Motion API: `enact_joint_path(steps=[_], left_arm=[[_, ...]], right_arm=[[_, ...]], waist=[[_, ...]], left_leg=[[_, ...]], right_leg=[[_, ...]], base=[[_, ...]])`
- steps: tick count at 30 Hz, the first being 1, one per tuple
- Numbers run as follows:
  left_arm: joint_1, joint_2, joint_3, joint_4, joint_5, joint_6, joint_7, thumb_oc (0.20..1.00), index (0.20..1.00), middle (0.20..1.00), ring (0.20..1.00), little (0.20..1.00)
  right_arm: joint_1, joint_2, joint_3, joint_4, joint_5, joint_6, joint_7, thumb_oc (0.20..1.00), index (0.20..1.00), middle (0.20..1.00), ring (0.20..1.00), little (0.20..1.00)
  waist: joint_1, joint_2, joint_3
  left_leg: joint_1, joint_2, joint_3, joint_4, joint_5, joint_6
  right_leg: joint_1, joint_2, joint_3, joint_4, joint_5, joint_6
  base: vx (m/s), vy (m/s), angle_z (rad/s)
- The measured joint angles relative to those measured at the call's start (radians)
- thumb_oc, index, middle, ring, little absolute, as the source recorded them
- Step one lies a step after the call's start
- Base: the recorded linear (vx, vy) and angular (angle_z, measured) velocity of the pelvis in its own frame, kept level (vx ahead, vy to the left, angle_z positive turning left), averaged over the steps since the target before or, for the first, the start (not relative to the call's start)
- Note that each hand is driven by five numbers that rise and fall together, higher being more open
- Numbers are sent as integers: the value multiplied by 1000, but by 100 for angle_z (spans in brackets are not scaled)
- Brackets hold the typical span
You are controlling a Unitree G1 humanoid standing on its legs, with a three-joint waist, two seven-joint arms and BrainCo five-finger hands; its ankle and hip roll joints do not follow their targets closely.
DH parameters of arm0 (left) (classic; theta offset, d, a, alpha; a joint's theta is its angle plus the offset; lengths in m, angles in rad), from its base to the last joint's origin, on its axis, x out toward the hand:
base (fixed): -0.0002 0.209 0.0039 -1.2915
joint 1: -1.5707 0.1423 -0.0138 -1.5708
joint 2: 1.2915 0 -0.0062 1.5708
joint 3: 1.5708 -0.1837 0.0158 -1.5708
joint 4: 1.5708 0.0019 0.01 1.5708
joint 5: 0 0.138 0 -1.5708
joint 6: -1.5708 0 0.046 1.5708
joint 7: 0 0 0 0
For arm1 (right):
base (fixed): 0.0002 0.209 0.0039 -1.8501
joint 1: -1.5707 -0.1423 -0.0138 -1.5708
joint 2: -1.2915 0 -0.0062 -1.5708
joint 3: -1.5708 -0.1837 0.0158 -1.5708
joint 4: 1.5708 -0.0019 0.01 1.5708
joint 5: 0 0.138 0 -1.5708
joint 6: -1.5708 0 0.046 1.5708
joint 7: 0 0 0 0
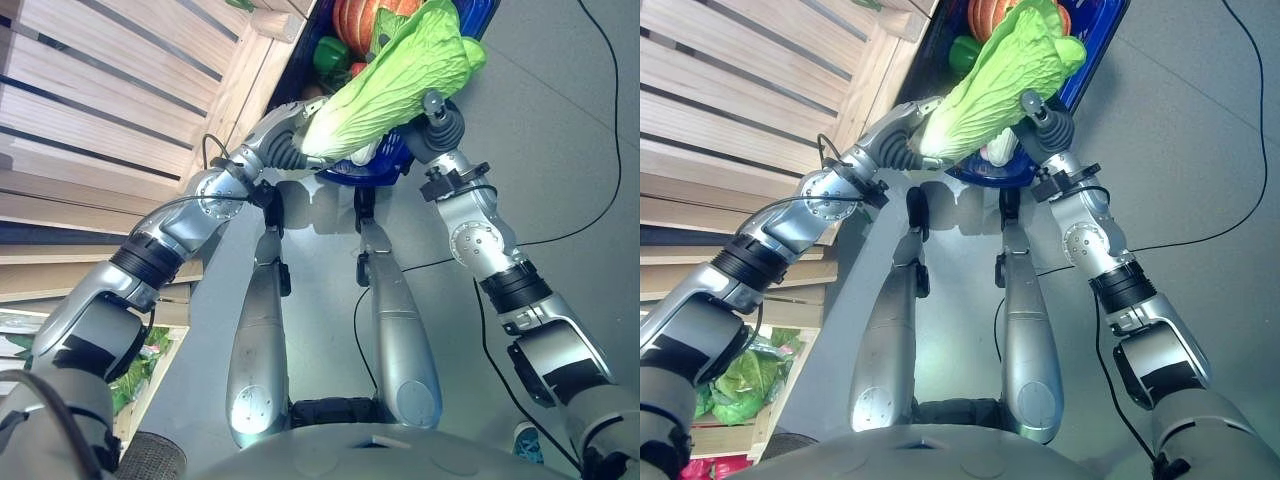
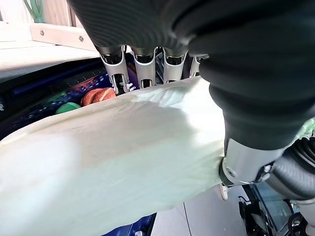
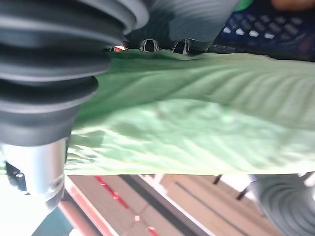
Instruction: Pick up fruits and vegetables into the basket
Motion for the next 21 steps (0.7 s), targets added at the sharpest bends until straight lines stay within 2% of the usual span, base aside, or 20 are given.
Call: enact_joint_path(steps=[4,5,21], left_arm=[[-1,1,-9,0,0,1,-13,200,200,200,200,200],[-1,2,-10,0,0,2,-17,200,200,200,200,200],[18,6,-36,-27,2,7,-9,200,200,200,200,200]], right_arm=[[16,0,-7,0,11,7,15,1000,1000,1000,1000,1000],[18,0,-8,0,11,10,17,200,200,200,200,200],[18,-8,-10,-1,9,27,21,200,200,200,200,200]], waist=[[0,0,0],[-1,0,0],[3,0,0]], left_leg=[[-2,0,-1,-1,0,0],[-3,0,-1,-1,0,0],[-4,0,-1,-2,-1,1]], right_leg=[[0,0,-1,-5,0,0],[0,0,-1,-7,0,0],[0,0,-1,-12,0,0]], base=[[0,0,0],[0,0,0],[0,0,0]])
